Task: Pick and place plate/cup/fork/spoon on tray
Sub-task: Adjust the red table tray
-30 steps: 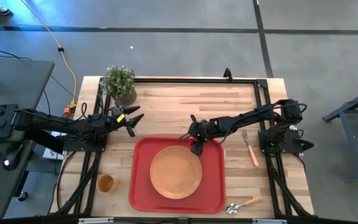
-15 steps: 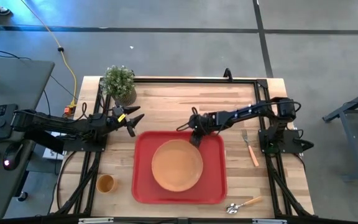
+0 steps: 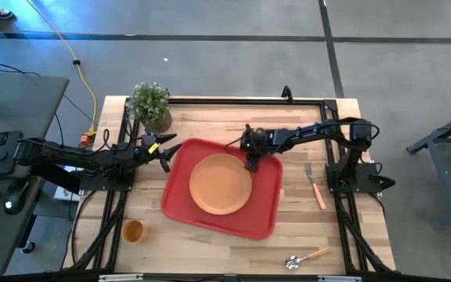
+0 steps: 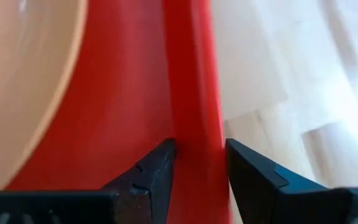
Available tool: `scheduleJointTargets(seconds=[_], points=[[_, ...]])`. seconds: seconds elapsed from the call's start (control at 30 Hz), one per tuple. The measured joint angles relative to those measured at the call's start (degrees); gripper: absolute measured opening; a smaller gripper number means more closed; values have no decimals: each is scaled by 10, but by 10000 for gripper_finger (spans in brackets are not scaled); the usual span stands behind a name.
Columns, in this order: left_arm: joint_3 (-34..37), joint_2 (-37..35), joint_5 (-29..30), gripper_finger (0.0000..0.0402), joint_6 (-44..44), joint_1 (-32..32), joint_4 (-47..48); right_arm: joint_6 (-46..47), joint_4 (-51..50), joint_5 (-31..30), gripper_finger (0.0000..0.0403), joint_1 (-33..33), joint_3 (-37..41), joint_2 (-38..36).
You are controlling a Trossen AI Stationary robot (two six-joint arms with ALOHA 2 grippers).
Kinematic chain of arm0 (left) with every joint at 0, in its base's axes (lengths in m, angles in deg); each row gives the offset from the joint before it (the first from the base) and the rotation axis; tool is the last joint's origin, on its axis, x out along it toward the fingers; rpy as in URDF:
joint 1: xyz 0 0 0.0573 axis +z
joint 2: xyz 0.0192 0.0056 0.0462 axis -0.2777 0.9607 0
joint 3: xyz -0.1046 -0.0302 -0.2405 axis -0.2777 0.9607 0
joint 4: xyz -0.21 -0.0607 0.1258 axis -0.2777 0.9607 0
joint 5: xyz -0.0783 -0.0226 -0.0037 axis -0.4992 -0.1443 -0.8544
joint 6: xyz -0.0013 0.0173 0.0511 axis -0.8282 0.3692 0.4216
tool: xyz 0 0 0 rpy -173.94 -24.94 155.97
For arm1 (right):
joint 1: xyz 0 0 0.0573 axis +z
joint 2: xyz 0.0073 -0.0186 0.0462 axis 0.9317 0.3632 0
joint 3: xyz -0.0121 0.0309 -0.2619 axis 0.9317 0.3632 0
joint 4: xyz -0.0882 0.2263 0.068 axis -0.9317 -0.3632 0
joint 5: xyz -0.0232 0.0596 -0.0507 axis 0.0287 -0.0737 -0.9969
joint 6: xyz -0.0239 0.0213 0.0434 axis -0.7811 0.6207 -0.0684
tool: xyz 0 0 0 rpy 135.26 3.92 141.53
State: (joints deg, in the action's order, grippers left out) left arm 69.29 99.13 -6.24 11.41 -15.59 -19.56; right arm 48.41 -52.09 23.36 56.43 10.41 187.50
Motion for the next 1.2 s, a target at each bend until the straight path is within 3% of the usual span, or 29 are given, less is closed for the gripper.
scheduleJointTargets(seconds=[0.17, 0.3, 0.47, 0.57, 0.73, 0.87, 1.0, 1.2], points=[[0, 0, 0, 202, 25, 0, 0, -73, -46, 34, 133, -1, -1, -5], [0, 0, 0, 202, 32, 0, -2, -44, -76, 53, 128, 0, 0, -26], [0, 0, 10, 202, 82, 0, -15, 97, -180, 40, 128, 23, 3, -105], [0, 0, 11, 202, 87, 0, -14, 210, -234, 2, 128, 63, 57, -158], [0, 0, 11, 202, 36, 0, -3, 431, -204, 43, 128, 167, 169, -247], [0, 0, 11, 202, 37, 0, 3, 531, -146, 27, 128, 241, 223, -290], [0, 0, 13, 202, 62, 0, -5, 523, -124, 8, 128, 263, 257, -302], [0, 0, 19, 202, 52, 6, -15, 416, -137, -45, 128, 228, 279, -303]])
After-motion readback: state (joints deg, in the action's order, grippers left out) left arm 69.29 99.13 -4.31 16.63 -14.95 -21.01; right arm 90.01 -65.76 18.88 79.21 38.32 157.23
